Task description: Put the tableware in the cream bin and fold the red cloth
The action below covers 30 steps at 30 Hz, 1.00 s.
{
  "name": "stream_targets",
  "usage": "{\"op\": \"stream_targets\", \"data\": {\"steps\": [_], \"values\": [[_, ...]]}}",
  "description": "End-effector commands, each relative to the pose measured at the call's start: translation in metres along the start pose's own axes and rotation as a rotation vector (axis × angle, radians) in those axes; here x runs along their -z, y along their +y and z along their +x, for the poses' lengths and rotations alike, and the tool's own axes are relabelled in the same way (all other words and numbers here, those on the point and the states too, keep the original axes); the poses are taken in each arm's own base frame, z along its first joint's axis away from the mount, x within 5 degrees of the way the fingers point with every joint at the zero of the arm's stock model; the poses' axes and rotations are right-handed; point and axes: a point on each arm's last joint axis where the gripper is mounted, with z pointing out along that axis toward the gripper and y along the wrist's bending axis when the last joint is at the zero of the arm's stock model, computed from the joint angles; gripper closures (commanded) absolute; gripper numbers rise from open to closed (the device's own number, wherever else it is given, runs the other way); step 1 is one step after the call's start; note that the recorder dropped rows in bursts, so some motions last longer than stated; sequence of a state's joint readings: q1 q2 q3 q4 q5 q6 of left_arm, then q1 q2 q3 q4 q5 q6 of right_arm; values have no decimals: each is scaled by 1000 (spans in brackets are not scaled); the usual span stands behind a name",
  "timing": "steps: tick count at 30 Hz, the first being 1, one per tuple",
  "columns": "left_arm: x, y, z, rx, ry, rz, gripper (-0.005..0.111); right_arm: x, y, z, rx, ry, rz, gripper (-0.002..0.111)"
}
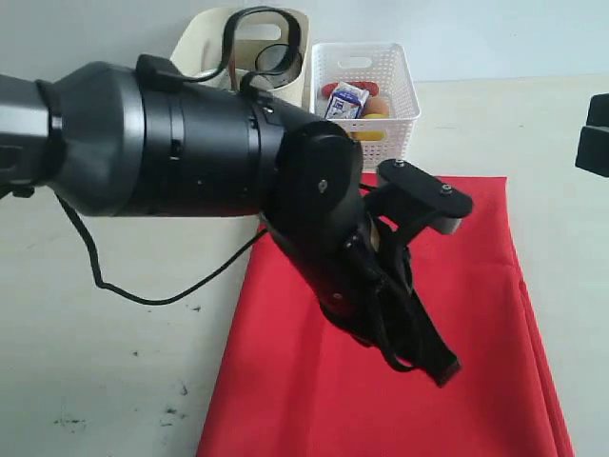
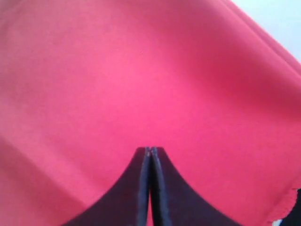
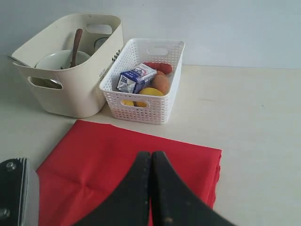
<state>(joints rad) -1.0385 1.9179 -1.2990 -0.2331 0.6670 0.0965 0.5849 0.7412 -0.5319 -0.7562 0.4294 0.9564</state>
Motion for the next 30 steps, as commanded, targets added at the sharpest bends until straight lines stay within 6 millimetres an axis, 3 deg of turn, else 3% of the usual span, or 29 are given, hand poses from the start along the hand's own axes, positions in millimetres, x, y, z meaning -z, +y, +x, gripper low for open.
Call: {"op": "stream_targets", "data": {"steps": [1,4,7,11,16,20,23,30], "values": [[22,47,13,117,14,-117,104,2,-2,0,11,0,15,108],[62,86,29,220,-58,-189,104,-3,-1,3,6,30,20,108],[112,112,52,318,-179,-245,104,-28,13,17,-3,186,-42,108],[153,128,75,386,-276,-305,104,-66,33,43,38,420,-137,108],[201,133,108,441,-414,-387,104,-113,51,67,85,628,-190,108],[220,127,133,453,-471,-432,104,-150,59,85,104,743,-173,108],[223,123,149,456,-483,-461,104,-169,60,102,116,822,-151,108],[211,123,170,404,-413,-525,104,-179,53,135,221,1004,-109,108]]}}
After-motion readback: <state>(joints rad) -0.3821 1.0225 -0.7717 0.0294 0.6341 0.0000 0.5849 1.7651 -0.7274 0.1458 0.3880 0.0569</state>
